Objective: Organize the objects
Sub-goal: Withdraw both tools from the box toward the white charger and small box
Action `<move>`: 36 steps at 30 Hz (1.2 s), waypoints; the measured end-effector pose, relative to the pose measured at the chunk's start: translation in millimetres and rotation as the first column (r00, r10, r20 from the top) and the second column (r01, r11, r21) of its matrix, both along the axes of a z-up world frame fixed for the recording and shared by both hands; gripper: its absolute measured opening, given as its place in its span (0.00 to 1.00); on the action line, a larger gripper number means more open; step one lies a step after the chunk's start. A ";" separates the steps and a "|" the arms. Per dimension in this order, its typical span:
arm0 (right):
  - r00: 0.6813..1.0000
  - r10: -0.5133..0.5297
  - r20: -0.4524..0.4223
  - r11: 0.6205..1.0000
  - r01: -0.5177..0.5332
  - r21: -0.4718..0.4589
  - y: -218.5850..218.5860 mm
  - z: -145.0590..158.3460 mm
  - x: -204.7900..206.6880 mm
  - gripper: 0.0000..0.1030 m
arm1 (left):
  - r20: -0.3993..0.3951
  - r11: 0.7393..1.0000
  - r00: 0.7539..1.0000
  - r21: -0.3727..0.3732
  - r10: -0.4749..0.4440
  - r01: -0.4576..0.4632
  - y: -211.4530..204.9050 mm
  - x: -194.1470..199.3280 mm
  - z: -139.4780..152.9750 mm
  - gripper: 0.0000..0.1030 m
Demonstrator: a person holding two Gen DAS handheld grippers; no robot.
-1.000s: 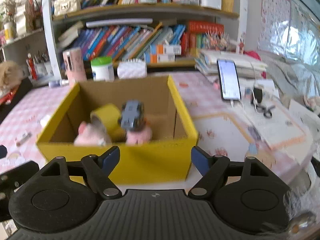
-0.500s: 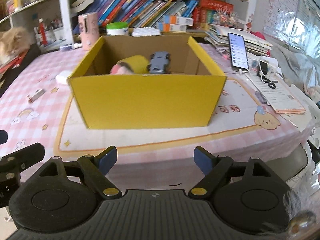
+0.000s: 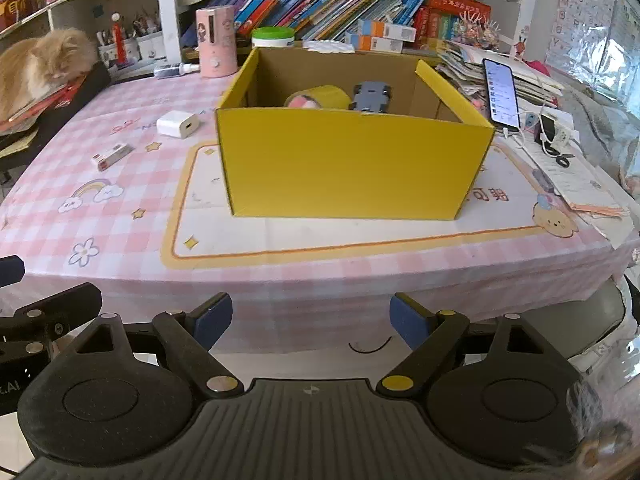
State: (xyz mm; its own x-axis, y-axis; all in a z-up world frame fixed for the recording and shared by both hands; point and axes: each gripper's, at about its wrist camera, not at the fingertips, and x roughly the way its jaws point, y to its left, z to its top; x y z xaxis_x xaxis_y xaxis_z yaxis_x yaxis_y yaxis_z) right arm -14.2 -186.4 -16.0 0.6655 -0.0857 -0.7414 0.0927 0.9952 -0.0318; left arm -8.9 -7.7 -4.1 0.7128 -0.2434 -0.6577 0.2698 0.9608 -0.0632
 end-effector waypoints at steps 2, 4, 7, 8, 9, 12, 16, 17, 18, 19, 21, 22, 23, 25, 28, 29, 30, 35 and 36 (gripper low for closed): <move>1.000 0.004 -0.006 1.000 -0.004 0.003 5.1 -1.0 -2.2 0.83 | -0.003 1.000 1.000 0.003 0.004 -0.004 4.8 -2.8 -0.4 0.86; 1.000 0.008 -0.010 1.000 -0.008 0.006 9.6 -1.8 -3.9 0.83 | -0.007 1.000 1.000 0.005 0.007 -0.007 9.9 -5.6 -1.2 0.86; 1.000 0.017 -0.015 1.000 -0.017 0.010 17.5 -3.3 -6.8 0.83 | -0.012 1.000 1.000 0.010 0.014 -0.014 17.2 -8.8 -2.1 0.86; 1.000 0.021 -0.017 1.000 -0.021 0.011 20.2 -4.0 -7.4 0.83 | -0.015 1.000 1.000 0.011 0.016 -0.016 19.8 -9.7 -2.5 0.86; 1.000 0.025 -0.019 1.000 -0.025 0.013 22.7 -4.4 -7.9 0.83 | -0.017 1.000 1.000 0.013 0.018 -0.018 22.1 -10.5 -2.9 0.86; 0.999 0.039 -0.028 0.999 -0.039 0.018 30.9 -6.1 -10.0 0.84 | -0.021 0.999 0.999 0.016 0.028 -0.028 29.5 -13.1 -3.5 0.86; 0.997 0.061 -0.040 0.998 -0.060 0.024 42.2 -8.5 -11.8 0.84 | -0.021 0.999 0.999 0.017 0.044 -0.044 40.3 -16.1 -3.1 0.86; 0.997 0.067 -0.043 0.997 -0.066 0.025 44.9 -8.9 -12.0 0.84 | -0.020 0.999 0.999 0.016 0.048 -0.048 42.9 -16.9 -2.8 0.86; 0.996 0.072 -0.043 0.997 -0.071 0.025 47.7 -8.9 -12.4 0.84 | -0.018 0.999 0.999 0.016 0.051 -0.051 45.5 -17.4 -2.4 0.86; 0.996 0.078 -0.043 0.997 -0.076 0.025 50.5 -8.9 -12.7 0.84 | -0.016 0.998 0.998 0.016 0.055 -0.054 47.9 -18.2 -2.1 0.86; 0.995 0.088 -0.043 0.996 -0.087 0.025 56.2 -8.3 -12.4 0.85 | -0.012 0.998 0.998 0.015 0.062 -0.062 53.1 -19.8 -1.1 0.86; 0.995 0.093 -0.043 0.995 -0.092 0.024 58.9 -8.2 -12.3 0.85 | -0.010 0.998 0.998 0.014 0.067 -0.067 56.2 -20.6 -0.9 0.86; 0.994 0.099 -0.042 0.995 -0.098 0.024 61.8 -8.0 -12.4 0.85 | -0.009 0.997 0.997 0.013 0.073 -0.073 59.2 -21.2 -0.7 0.86; 0.993 0.111 -0.040 0.994 -0.110 0.022 67.7 -7.2 -12.3 0.85 | -0.006 0.997 0.997 0.011 0.081 -0.081 64.7 -22.4 -0.5 0.86; 0.991 0.129 -0.036 0.992 -0.128 0.019 77.4 -6.4 -11.9 0.85 | -0.002 0.995 0.995 0.009 0.097 -0.097 73.4 -23.8 -0.3 0.86; 0.990 0.135 -0.035 0.991 -0.135 0.019 80.7 -6.0 -11.3 0.85 | -0.001 0.995 0.995 0.009 0.103 -0.103 76.7 -24.1 -0.1 0.86; 0.989 0.143 -0.034 0.990 -0.142 0.018 84.0 -5.8 -11.0 0.85 | 0.000 0.994 0.994 0.008 0.110 -0.110 79.7 -24.1 0.1 0.86; 0.982 0.187 -0.033 0.982 -0.186 0.013 101.0 -5.4 -8.6 0.85 | -0.002 0.990 0.990 0.003 0.141 -0.141 91.9 -23.4 -0.2 0.86; 0.980 0.194 -0.032 0.981 -0.194 0.012 103.4 -5.2 -7.6 0.85 | -0.002 0.989 0.989 0.002 0.145 -0.145 93.9 -23.3 -0.4 0.86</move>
State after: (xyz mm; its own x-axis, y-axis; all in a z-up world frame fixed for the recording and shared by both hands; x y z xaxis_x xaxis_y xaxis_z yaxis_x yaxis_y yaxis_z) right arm -21.8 -83.0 -21.2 0.6438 0.0491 -0.7636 -0.1030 0.9944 -0.0230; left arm -32.2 86.1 -4.5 0.7391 -0.1363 -0.6597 0.1272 0.9899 -0.0620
